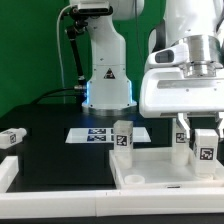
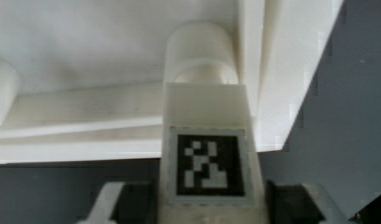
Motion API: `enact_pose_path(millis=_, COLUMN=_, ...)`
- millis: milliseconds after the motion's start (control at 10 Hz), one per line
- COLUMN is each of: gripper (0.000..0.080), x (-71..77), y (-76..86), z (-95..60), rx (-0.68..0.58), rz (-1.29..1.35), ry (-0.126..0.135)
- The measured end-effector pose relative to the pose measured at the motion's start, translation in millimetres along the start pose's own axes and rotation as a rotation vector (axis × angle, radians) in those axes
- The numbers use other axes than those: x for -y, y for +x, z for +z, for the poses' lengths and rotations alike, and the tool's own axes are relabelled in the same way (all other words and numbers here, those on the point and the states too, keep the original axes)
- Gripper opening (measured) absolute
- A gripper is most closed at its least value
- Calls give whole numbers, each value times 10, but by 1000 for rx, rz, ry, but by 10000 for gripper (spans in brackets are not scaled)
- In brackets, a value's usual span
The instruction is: Assemble square table
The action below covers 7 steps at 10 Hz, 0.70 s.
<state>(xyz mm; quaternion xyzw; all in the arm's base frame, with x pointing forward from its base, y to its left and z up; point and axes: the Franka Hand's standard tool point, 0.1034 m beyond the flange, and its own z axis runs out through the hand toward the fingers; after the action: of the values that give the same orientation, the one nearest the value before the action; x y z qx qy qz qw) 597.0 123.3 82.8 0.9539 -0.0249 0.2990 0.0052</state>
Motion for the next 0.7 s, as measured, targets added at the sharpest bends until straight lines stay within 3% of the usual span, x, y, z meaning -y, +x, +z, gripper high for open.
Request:
enact_pose_path(millis=400, gripper=297, x=2, y=12, z=24, rx=-10, rz=1, ry=-5)
enact_pose_path(millis=500, gripper=479, x=2, y=12, z=24, rx=-9, rz=-4, ry=-5)
enact_pose_path(millis=600, gripper=606, x=2, y=10, z=25, rx=-9, rz=-8, ry=-5)
enact_pose_path(millis=700, gripper=606, x=2, y=10, z=25, rx=-9, rz=-12, ry=-5)
